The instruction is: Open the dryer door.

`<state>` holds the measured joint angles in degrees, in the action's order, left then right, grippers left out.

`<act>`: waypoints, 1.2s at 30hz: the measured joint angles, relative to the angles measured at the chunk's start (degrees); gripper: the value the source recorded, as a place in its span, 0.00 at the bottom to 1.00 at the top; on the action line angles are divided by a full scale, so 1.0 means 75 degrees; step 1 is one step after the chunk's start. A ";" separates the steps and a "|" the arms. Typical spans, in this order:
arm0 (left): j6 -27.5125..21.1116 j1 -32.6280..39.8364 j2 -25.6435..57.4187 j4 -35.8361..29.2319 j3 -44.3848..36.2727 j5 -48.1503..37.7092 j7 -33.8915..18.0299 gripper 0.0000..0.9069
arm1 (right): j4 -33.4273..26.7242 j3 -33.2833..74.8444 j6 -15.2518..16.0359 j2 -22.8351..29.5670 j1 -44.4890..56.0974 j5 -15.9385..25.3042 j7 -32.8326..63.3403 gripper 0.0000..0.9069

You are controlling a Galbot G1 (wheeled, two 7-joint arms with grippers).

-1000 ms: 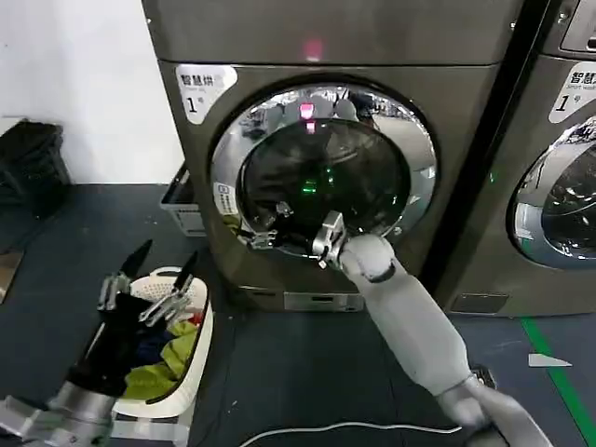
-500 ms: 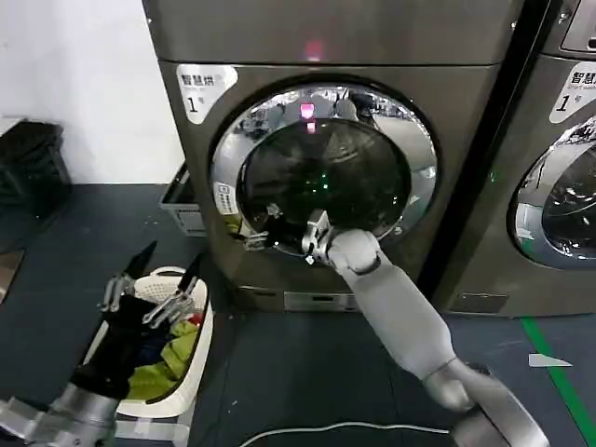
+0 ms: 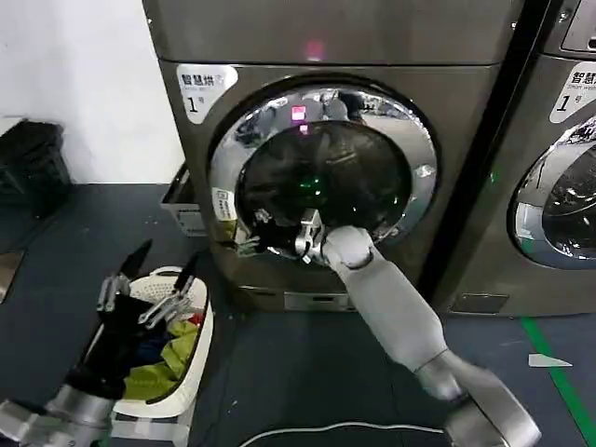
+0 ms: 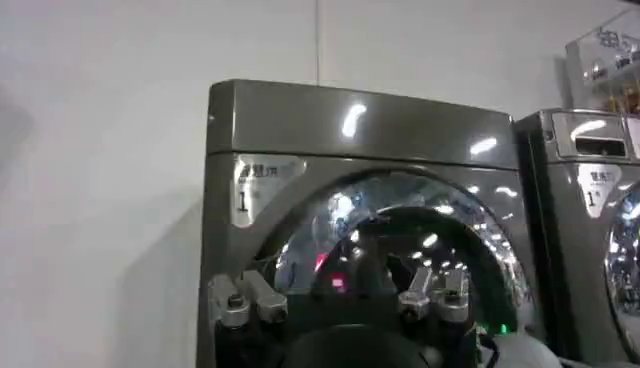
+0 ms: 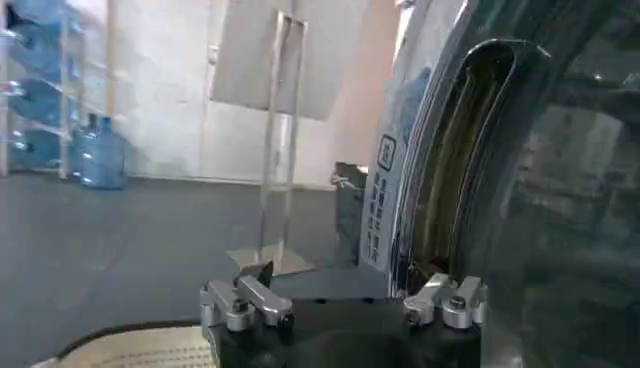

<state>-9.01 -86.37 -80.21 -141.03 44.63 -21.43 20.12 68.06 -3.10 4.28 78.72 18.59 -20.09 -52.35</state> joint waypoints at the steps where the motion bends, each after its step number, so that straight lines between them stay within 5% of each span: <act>1: -0.0018 0.0020 0.0025 0.0024 0.0031 -0.0027 -0.0001 1.00 | 0.0027 0.0014 -0.0068 -0.0021 0.0027 -0.0002 -0.0157 1.00; 36: -0.0013 0.1961 0.1982 0.2197 0.0433 -0.1544 -0.0071 1.00 | 0.1957 0.0759 0.0014 -0.1414 0.1414 -0.0819 -0.3467 1.00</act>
<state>-9.11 -71.67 -65.34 -124.56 47.88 -33.01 19.58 82.74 2.60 4.38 68.11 29.19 -26.24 -78.36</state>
